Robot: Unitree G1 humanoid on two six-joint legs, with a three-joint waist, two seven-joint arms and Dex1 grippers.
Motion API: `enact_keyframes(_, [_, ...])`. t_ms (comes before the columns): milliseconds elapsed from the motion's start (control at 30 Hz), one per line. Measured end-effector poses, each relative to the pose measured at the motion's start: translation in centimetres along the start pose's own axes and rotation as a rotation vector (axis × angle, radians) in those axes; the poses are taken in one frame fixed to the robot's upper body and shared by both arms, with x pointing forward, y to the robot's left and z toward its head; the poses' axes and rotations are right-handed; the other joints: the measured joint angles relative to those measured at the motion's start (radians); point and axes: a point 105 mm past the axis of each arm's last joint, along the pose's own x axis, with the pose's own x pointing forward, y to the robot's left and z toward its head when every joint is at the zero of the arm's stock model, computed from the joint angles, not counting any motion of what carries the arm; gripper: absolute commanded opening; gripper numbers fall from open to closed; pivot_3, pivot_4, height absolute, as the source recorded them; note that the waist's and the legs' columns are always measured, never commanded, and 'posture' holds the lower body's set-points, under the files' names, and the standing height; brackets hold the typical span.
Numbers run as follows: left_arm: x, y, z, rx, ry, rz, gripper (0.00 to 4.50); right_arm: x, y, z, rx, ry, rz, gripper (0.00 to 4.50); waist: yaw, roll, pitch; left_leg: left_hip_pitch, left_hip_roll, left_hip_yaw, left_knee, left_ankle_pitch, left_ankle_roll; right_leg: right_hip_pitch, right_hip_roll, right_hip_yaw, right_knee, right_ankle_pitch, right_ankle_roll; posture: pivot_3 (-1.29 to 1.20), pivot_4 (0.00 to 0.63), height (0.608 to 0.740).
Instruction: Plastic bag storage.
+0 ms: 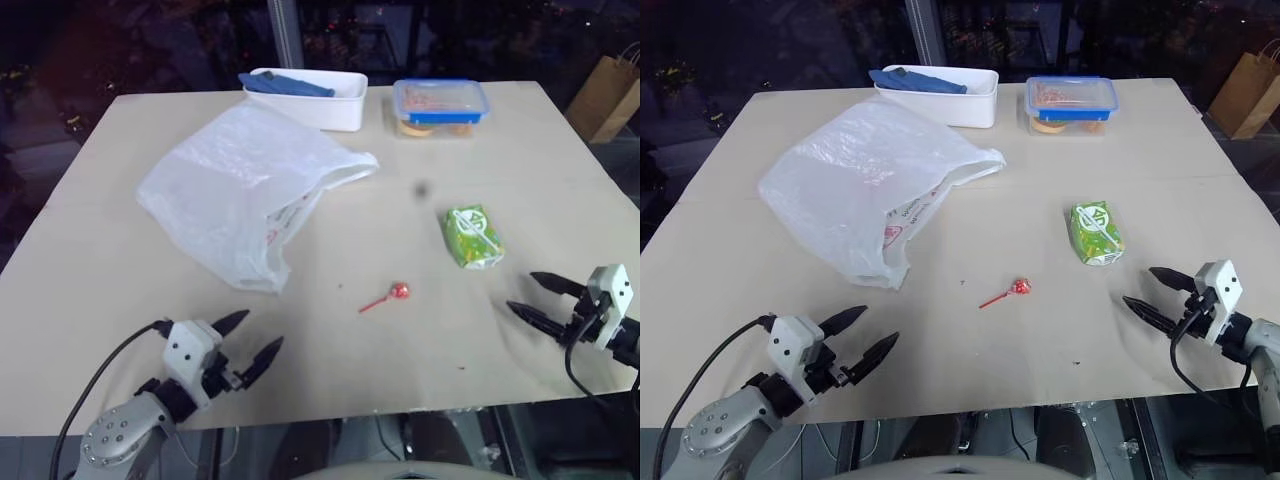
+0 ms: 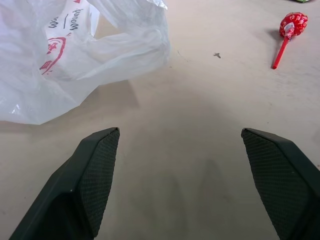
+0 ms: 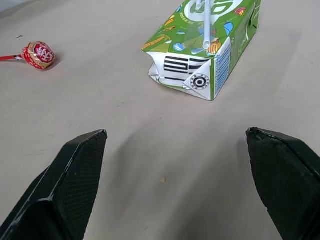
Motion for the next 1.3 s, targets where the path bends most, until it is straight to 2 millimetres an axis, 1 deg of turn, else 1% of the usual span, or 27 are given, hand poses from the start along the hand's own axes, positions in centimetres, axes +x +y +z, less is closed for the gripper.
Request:
enact_keyframes(200, [0.1, -0.1, 0.4, 0.007, -0.033, 0.003, 4.08, -0.2, -0.2, 0.2, -0.018, 0.018, 0.003, 4.5, 0.0, 0.0, 0.0, 0.0, 0.0, 0.0, 0.0, 0.0, 0.0, 0.0, 0.0, 0.0, 0.0, 0.0, 0.0, 0.0, 0.15, 0.74])
enact_keyframes(967, [0.4, 0.0, 0.5, 0.009, -0.06, 0.025, 4.08, -0.2, -0.2, 0.2, -0.021, 0.021, 0.006, 4.5, 0.0, 0.0, 0.0, 0.0, 0.0, 0.0, 0.0, 0.0, 0.0, 0.0, 0.0, 0.0, 0.0, 0.0, 0.0, 0.0, 0.15, 0.74])
enact_keyframes(1033, [0.9, 0.2, 0.7, 0.014, -0.076, 0.062, 4.08, 0.4, 0.6, 0.4, -0.031, 0.021, 0.054, 4.5, 0.0, 0.0, 0.0, 0.0, 0.0, 0.0, 0.0, 0.0, 0.0, 0.0, 0.0, 0.0, 0.0, 0.001, 0.001, 0.0, 0.15, 0.74])
enact_keyframes(1067, [1.3, 0.2, 1.0, 0.018, -0.092, 0.081, 4.08, 0.9, 1.4, 0.7, -0.035, 0.018, 0.098, 4.5, 0.0, 0.0, 0.0, 0.0, 0.0, 0.0, 0.0, 0.0, 0.0, 0.0, 0.0, 0.0, 0.0, 0.002, 0.004, 0.0, 0.15, 0.74])
enact_keyframes(1133, [1.7, 0.2, 2.0, 0.032, -0.124, 0.114, 4.08, 1.6, 3.1, 1.6, -0.025, -0.005, 0.182, 4.5, 0.001, 0.0, 0.0, 0.0, 0.0, -0.001, 0.0, 0.0, 0.0, 0.0, 0.0, 0.0, 0.0, 0.002, 0.004, 0.0, 0.15, 0.74])
enact_keyframes(1167, [1.9, 0.2, 2.7, 0.048, -0.144, 0.138, 4.08, 2.1, 4.5, 2.5, -0.006, -0.025, 0.244, 4.5, 0.001, 0.0, 0.0, 0.0, 0.0, -0.001, 0.0, 0.0, 0.0, 0.0, 0.0, 0.0, 0.001, 0.002, 0.004, 0.0, 0.15, 0.74])
enact_keyframes(1267, [2.2, 0.0, 3.4, 0.041, -0.175, 0.168, 4.08, 2.4, 6.6, 4.1, 0.023, -0.04, 0.346, 4.5, 0.002, 0.0, 0.0, 0.0, -0.001, 0.0, 0.001, 0.0, 0.0, 0.0, 0.0, 0.0, 0.0, 0.003, 0.004, 0.0, 0.15, 0.74])
enact_keyframes(1300, [2.4, -0.2, 3.8, 0.043, -0.193, 0.185, 4.08, 2.5, 7.7, 4.9, 0.038, -0.037, 0.4, 4.5, 0.001, 0.0, 0.0, -0.001, -0.001, -0.001, 0.001, 0.0, 0.001, 0.0, 0.0, 0.0, 0.0, 0.003, 0.004, 0.0, 0.15, 0.74])
